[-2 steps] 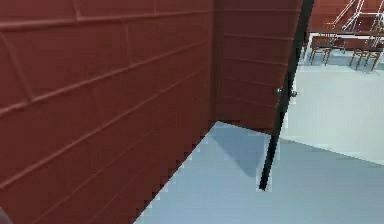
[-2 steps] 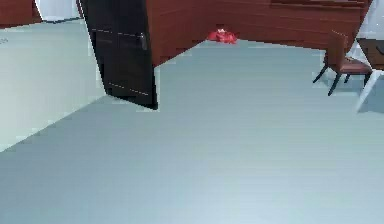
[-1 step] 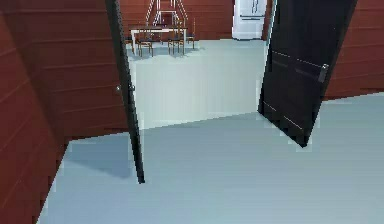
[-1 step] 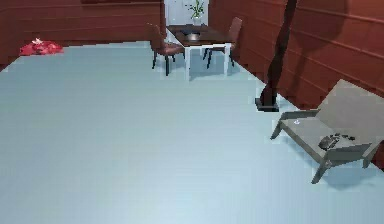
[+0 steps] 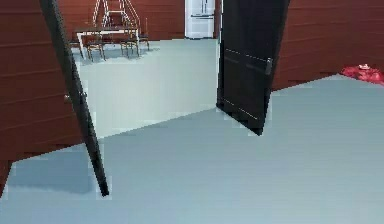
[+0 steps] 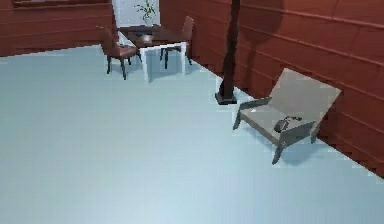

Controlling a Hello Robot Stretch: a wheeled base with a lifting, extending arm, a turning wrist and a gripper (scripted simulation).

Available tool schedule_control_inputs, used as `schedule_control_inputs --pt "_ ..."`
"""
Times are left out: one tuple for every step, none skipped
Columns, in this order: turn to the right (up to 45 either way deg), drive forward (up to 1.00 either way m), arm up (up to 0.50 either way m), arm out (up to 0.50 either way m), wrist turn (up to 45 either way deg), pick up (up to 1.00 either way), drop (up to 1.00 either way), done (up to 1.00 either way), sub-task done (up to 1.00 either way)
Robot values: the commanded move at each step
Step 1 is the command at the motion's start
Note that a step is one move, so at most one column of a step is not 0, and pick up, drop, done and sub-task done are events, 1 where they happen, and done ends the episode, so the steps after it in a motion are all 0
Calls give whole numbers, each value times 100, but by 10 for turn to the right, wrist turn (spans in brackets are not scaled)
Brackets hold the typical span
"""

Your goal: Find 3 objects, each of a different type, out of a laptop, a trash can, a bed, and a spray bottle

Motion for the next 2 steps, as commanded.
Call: schedule_control_inputs --pt "0 35 0 0 0 0 0 0 0" --pt "-450 0 0 0 0 0 0 0 0"
